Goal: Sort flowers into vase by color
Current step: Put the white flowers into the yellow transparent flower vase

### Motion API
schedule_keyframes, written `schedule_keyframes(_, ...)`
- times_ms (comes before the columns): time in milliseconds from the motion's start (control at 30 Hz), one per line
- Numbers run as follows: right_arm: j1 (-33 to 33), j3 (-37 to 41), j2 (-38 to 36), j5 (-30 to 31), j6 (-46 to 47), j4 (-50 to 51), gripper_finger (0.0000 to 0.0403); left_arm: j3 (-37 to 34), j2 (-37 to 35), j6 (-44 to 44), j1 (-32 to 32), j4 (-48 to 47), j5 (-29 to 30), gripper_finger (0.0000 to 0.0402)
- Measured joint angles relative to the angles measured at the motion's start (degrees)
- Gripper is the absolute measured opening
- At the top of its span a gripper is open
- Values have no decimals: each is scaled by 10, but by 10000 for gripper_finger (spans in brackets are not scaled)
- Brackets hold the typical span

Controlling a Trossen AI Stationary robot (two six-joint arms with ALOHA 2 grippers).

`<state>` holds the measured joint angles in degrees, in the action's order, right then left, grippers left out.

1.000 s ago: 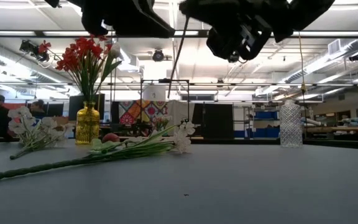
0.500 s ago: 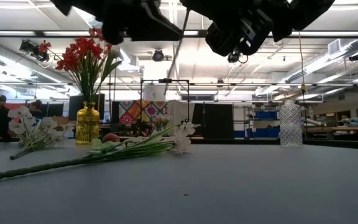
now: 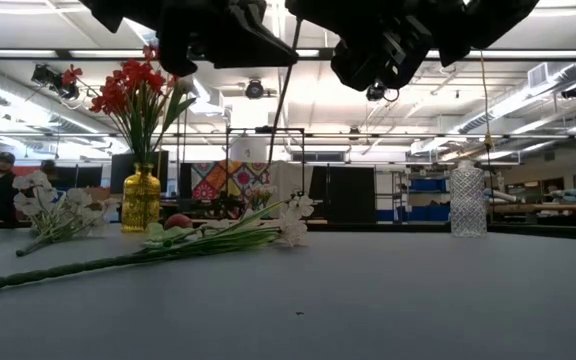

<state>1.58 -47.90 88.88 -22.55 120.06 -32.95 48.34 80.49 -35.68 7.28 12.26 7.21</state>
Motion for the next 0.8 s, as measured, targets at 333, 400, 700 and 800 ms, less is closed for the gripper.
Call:
schedule_keyframes(333,-6,0,0,70,-177,3,43,0,-7,42,-28,-20,-21,4)
schedule_keyframes(400,-6,0,0,86,-208,2,51,0,-14,43,-33,-30,-22,3)
schedule_keyframes(700,-22,0,-1,54,-258,27,142,1,-80,5,-60,-148,-32,1)
schedule_keyframes(800,-38,0,-1,64,-293,37,187,0,-102,22,-56,-184,-24,1)
